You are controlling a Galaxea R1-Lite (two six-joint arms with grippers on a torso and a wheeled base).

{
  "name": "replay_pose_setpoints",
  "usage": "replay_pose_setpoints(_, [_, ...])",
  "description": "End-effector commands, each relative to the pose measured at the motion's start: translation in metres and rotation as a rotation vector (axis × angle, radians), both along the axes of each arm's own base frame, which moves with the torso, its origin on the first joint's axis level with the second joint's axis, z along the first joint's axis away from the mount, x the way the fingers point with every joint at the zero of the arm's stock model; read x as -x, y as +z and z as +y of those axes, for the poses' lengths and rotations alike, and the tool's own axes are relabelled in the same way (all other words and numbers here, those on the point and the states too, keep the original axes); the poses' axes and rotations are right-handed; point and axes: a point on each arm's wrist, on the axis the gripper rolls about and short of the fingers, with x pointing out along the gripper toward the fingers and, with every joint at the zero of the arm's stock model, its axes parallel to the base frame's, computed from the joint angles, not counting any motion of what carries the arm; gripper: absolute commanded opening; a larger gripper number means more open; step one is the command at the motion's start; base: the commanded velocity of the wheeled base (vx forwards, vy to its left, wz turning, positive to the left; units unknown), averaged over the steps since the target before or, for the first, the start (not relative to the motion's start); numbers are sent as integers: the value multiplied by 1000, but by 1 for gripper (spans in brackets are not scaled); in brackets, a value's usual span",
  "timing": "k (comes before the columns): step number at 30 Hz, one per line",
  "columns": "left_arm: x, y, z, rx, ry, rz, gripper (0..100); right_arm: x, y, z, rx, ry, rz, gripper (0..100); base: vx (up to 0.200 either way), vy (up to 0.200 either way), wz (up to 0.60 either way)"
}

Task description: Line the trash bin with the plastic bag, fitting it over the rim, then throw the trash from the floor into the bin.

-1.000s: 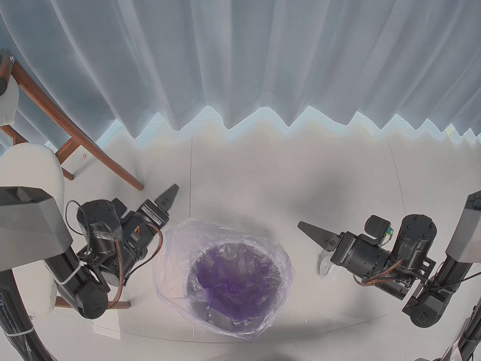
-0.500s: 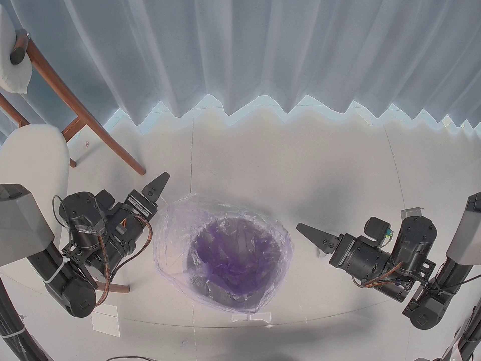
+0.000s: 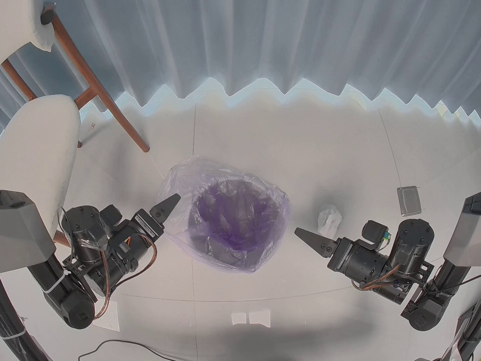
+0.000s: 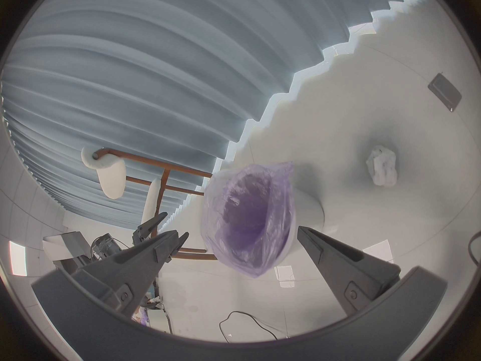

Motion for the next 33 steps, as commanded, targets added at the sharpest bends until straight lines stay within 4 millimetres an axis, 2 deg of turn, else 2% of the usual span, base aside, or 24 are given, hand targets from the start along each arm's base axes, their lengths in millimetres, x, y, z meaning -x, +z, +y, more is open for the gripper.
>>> replay_pose_setpoints(1, [7, -21, -12, -30, -50, 82, 100, -1, -3, 0, 1, -3, -1, 100, 0, 0, 0])
replay_pose_setpoints(4, [5, -47, -20, -76, -64, 166, 100, -3, -5, 1, 8, -15, 2, 100, 0, 0, 0])
replay_pose_setpoints(6, [5, -55, -23, -86, -72, 194, 100, -3, -6, 1, 11, -23, 5, 100, 0, 0, 0])
replay_pose_setpoints(13, [18, -64, -34, -78, -133, 251, 100, -4, -9, 2, 17, -21, 14, 100, 0, 0, 0])
replay_pose_setpoints(20, [20, -72, -41, -72, -163, 282, 100, -3, -11, 2, 22, -20, 20, 100, 0, 0, 0])
replay_pose_setpoints(27, [5, -70, -50, 18, -149, 271, 100, -1, -12, 5, 24, -9, 22, 100, 0, 0, 0])
replay_pose_setpoints(33, [-6, -76, -56, 30, -145, 267, 100, -1, -13, 5, 26, -7, 25, 100, 0, 0, 0])
